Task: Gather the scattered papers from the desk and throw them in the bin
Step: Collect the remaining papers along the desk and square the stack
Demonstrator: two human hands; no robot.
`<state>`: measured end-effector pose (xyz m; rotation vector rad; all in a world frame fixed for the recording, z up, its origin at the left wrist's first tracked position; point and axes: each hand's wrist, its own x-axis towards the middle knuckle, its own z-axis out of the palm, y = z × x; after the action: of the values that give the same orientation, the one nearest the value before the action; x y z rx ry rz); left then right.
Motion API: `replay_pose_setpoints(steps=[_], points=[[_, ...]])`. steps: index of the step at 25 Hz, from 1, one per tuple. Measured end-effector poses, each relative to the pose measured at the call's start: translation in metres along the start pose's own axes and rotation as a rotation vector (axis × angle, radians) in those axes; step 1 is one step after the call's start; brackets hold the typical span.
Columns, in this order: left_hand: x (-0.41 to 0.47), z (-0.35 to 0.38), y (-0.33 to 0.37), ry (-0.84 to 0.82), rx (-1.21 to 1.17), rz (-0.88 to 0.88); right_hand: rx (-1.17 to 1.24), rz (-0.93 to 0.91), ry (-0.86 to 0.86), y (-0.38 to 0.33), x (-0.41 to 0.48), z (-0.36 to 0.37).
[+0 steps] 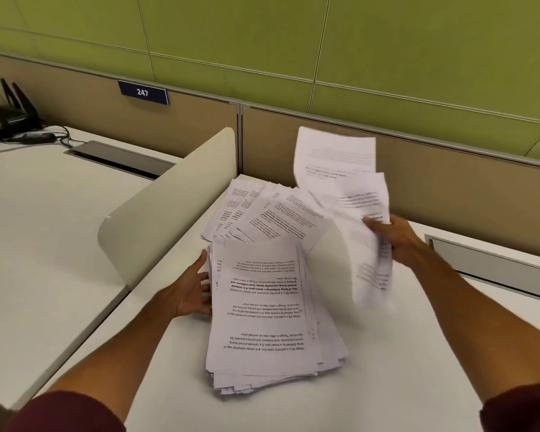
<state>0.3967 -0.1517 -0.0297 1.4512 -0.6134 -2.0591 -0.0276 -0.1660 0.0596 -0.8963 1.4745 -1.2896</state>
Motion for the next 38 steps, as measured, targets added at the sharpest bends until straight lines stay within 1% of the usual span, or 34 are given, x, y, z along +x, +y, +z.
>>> replay_pose_setpoints(steps=[4, 6, 8, 9, 11, 14, 17, 19, 21, 23, 25, 29, 31, 34, 37, 38], points=[[0.003, 0.001, -0.001, 0.041, -0.005, 0.013, -0.220, 0.119, -0.184, 0.048, -0.016, 0.043], [0.004, 0.003, -0.002, 0.072, 0.002, 0.023, -0.405, 0.176, -0.220, 0.076, -0.023, 0.064], [0.005, 0.006, -0.003, 0.106, 0.044, 0.024, -0.698, 0.167, -0.186, 0.095, -0.031, 0.084], [0.006, 0.007, -0.003, 0.121, 0.076, 0.025, -0.801, 0.142, -0.146, 0.104, -0.031, 0.091], [0.009, 0.010, -0.003, 0.153, 0.126, 0.034, -0.887, 0.087, -0.102, 0.113, -0.035, 0.102], [0.013, 0.013, -0.002, 0.178, 0.188, 0.059, -1.019, 0.069, -0.023, 0.118, -0.037, 0.111], [0.018, 0.012, 0.001, 0.169, 0.291, 0.089, -1.142, 0.025, -0.026, 0.117, -0.035, 0.121], [0.022, 0.007, 0.002, 0.153, 0.323, 0.089, -1.055, 0.023, 0.061, 0.113, -0.024, 0.123], [0.024, 0.002, 0.006, 0.126, 0.321, 0.080, -0.840, 0.122, 0.195, 0.107, 0.000, 0.121], [0.025, -0.001, 0.010, 0.085, 0.319, 0.067, -0.688, 0.238, 0.265, 0.102, 0.023, 0.121], [0.027, -0.003, 0.014, 0.050, 0.310, 0.053, -0.641, 0.281, 0.259, 0.098, 0.043, 0.131], [0.034, -0.006, 0.021, 0.027, 0.279, 0.029, -0.757, 0.267, 0.246, 0.089, 0.080, 0.159], [0.036, -0.007, 0.025, 0.023, 0.278, 0.024, -0.752, 0.298, 0.257, 0.090, 0.090, 0.162], [0.041, -0.008, 0.027, 0.013, 0.279, 0.015, -0.692, 0.418, 0.286, 0.098, 0.103, 0.160], [0.044, -0.009, 0.029, 0.001, 0.263, 0.005, -0.577, 0.494, 0.248, 0.093, 0.116, 0.167], [0.046, -0.010, 0.029, -0.003, 0.260, 0.003, -0.576, 0.506, 0.236, 0.089, 0.116, 0.170]])
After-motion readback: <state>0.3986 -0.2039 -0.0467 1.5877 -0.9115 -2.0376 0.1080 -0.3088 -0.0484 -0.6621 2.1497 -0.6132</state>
